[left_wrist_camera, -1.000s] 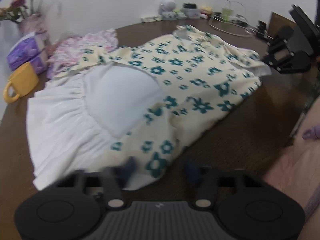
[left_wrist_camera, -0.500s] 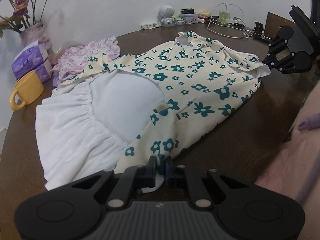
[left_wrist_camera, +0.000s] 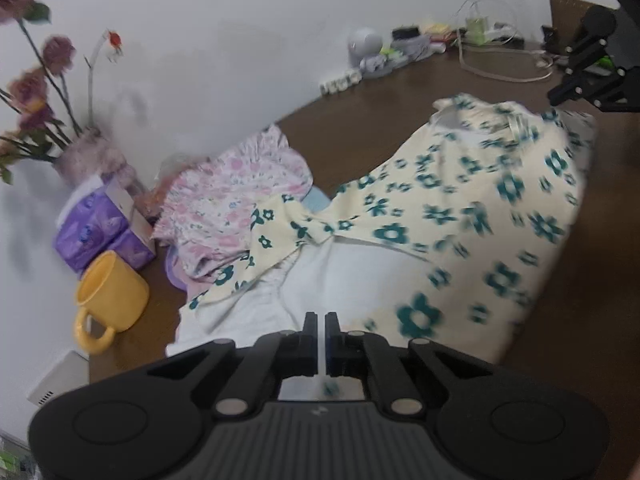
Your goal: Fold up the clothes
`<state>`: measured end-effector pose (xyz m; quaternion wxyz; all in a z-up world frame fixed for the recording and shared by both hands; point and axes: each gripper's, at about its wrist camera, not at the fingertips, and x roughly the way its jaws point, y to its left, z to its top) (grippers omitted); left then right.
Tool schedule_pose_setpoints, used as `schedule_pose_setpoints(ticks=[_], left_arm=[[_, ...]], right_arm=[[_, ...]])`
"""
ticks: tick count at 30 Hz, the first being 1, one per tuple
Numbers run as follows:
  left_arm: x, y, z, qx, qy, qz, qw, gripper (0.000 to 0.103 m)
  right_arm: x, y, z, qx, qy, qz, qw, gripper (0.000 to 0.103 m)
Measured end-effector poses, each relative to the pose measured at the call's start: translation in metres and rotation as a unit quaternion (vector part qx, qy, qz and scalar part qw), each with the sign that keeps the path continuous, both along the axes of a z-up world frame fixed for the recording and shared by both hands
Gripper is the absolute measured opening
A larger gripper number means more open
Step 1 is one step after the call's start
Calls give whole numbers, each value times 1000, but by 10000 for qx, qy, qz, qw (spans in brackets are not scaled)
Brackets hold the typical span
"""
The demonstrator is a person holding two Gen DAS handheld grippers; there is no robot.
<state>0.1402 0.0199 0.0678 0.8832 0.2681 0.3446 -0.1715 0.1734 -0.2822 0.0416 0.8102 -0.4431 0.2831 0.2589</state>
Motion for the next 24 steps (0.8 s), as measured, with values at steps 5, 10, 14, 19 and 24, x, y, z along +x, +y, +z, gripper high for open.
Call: schedule_pose_setpoints(ticks=[5, 10, 14, 19, 24], left_arm=[[28, 14, -14, -492, 449, 180, 9976, 17], [13, 59, 4, -1480, 658, 551, 9853, 68], [-9, 89, 3, -1707, 867, 710, 9789, 76], [-23, 102, -10, -1835, 1225, 859, 9716, 76], [-20, 116, -27, -2216, 1516, 840, 9596, 52]], right_arm=[[28, 3, -27, 42, 332, -286, 9990, 0], [30, -32, -6, 1213, 659, -993, 9854, 8], [30, -60, 8, 2105, 1100, -1252, 9633, 44], [39, -67, -2, 2493, 1546, -1355, 9464, 49], [44, -68, -18, 2556, 1830, -1538, 9368, 40]])
